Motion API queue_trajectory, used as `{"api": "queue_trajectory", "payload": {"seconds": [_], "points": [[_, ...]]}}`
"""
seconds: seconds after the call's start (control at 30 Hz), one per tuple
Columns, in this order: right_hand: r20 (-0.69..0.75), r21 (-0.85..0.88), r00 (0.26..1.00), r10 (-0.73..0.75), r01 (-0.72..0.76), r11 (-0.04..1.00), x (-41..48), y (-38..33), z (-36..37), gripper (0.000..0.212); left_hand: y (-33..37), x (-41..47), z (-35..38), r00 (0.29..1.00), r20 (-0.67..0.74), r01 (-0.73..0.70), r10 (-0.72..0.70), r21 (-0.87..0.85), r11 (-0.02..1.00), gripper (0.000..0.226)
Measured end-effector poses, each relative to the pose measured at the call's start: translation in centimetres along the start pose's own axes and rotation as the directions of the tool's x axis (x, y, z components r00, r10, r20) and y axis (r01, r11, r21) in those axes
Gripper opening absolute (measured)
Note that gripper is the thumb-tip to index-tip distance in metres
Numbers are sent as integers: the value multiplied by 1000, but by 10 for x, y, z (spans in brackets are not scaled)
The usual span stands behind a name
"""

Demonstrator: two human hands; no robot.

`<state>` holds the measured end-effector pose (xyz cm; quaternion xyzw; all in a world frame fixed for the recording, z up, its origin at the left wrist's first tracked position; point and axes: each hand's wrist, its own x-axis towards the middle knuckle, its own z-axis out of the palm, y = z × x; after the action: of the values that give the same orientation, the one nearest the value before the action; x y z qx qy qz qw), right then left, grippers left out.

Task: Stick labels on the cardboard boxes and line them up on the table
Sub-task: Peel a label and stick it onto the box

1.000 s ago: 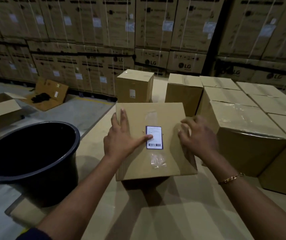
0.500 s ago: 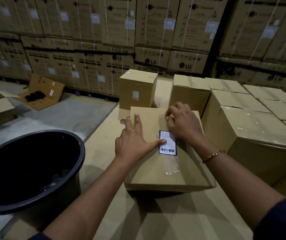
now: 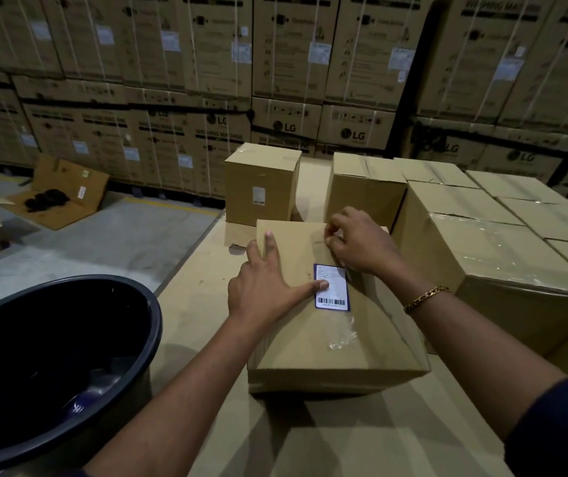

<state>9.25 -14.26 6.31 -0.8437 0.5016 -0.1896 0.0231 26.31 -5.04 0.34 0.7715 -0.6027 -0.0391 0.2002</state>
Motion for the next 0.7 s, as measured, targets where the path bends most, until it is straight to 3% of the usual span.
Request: {"api": "queue_trajectory", "payload": {"seconds": [0.07, 0.27, 0.37, 0.47, 0.53, 0.63, 0.7], "points": [[-5, 42, 1000, 5, -5, 999, -1, 0, -3, 3, -1, 3, 0, 1000, 11, 2, -2, -5, 1000, 139], [24, 114, 1000, 0, -3, 993, -17, 6, -18, 6, 1, 15, 2, 999, 46, 7, -7, 3, 1000, 140], [75, 162, 996, 40, -52, 985, -22, 8, -15, 8, 3, 20, 2, 998, 56, -9, 8, 14, 1000, 140], [121, 322, 986, 115, -148, 935, -23, 15, -11, 8, 3, 23, 4, 997, 68, -26, 25, 24, 999, 138], [174, 371, 974, 148, -204, 906, -24, 19, -13, 26, 3, 26, 4, 997, 80, -24, 22, 18, 1000, 137], [268, 311, 950, 157, -240, 920, -24, 20, -15, 58, 5, 29, 4, 995, 96, -31, 29, 20, 999, 136], [329, 273, 926, 186, -282, 920, -20, 20, -14, 68, 6, 32, 4, 994, 110, -30, 28, 18, 999, 136]]}}
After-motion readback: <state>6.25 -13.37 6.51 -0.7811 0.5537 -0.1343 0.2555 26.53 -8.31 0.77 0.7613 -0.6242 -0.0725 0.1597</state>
